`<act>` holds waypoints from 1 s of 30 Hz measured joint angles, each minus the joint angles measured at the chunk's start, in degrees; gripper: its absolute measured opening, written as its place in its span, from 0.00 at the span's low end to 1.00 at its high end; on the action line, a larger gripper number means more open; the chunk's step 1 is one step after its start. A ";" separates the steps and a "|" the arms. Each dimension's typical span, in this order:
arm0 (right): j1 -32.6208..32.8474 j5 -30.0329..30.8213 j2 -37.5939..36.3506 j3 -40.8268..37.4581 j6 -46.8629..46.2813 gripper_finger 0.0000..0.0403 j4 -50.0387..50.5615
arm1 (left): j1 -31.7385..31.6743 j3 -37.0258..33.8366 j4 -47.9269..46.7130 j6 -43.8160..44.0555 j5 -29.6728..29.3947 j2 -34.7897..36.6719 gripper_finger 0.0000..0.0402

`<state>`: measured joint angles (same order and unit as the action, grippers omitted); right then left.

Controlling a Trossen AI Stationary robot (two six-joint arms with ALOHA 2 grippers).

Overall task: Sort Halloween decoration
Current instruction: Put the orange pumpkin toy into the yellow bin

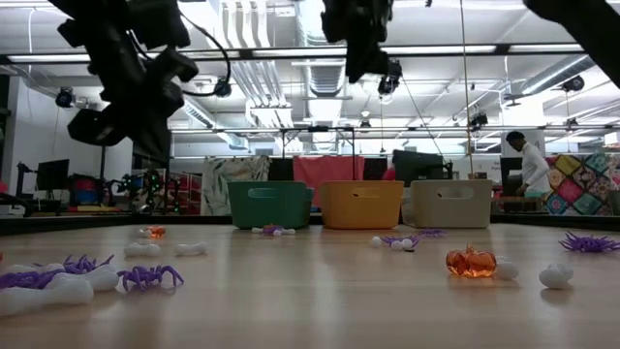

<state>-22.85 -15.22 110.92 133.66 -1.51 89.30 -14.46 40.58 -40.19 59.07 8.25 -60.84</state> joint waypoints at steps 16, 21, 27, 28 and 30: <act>6.35 0.14 -8.92 -0.04 2.52 0.17 -3.27 | 0.02 0.00 2.33 0.01 -4.01 -10.91 0.10; 8.69 0.08 -9.25 -0.10 3.20 0.17 -3.39 | 0.02 0.00 3.12 -0.74 -4.32 -12.47 0.10; 12.07 -0.46 -9.30 -0.78 5.17 0.17 -3.50 | 0.04 0.02 5.79 -1.34 -4.30 -14.43 0.11; 12.41 -0.44 -9.30 -0.93 5.06 0.17 -3.52 | 0.04 0.02 5.61 -1.33 -4.30 -14.67 0.12; 13.00 -0.43 -9.35 -1.35 4.52 0.17 -3.97 | 0.04 0.02 5.60 -1.34 -4.30 -15.14 0.15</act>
<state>-9.85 -15.65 101.57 132.31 3.02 85.33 -14.41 40.60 -34.59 57.73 3.95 -75.98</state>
